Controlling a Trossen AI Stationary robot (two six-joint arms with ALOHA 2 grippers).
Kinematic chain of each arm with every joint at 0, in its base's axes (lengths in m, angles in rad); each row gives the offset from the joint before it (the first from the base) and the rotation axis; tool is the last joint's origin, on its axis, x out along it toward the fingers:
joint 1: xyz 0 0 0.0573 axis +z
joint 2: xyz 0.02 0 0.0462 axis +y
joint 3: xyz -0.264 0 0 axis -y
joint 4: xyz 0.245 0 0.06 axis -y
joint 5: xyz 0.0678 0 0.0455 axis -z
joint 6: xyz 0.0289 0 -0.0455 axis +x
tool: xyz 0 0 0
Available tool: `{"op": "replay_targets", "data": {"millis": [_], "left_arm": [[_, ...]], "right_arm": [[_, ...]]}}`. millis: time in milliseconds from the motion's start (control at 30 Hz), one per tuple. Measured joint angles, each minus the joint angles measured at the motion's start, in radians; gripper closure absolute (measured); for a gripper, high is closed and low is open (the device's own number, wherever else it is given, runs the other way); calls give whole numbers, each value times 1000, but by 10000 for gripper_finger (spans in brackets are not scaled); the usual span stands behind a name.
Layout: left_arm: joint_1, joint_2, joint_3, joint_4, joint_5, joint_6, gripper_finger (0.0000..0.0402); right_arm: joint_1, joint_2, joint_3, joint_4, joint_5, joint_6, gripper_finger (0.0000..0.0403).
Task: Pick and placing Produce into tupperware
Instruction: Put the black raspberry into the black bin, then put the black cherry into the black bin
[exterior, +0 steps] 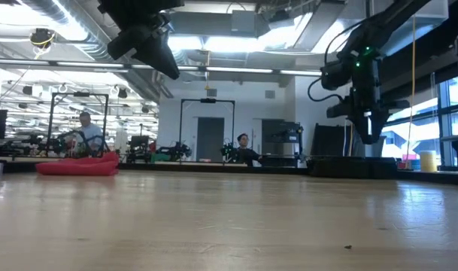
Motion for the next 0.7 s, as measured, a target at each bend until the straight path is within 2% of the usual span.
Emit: {"op": "replay_targets", "data": {"millis": [267,433,533,700], "left_arm": [[0,0,0,0,0,0,370],[0,0,0,-16,0,1,378],[0,0,0,-75,0,-19,382],[0,0,0,-185,0,-148,389]], "right_arm": [[0,0,0,2,0,-37,252],[0,0,0,2,-9,-46,208],[0,0,13,-4,-76,-43,179],[22,0,118,2,-264,-43,149]]}}
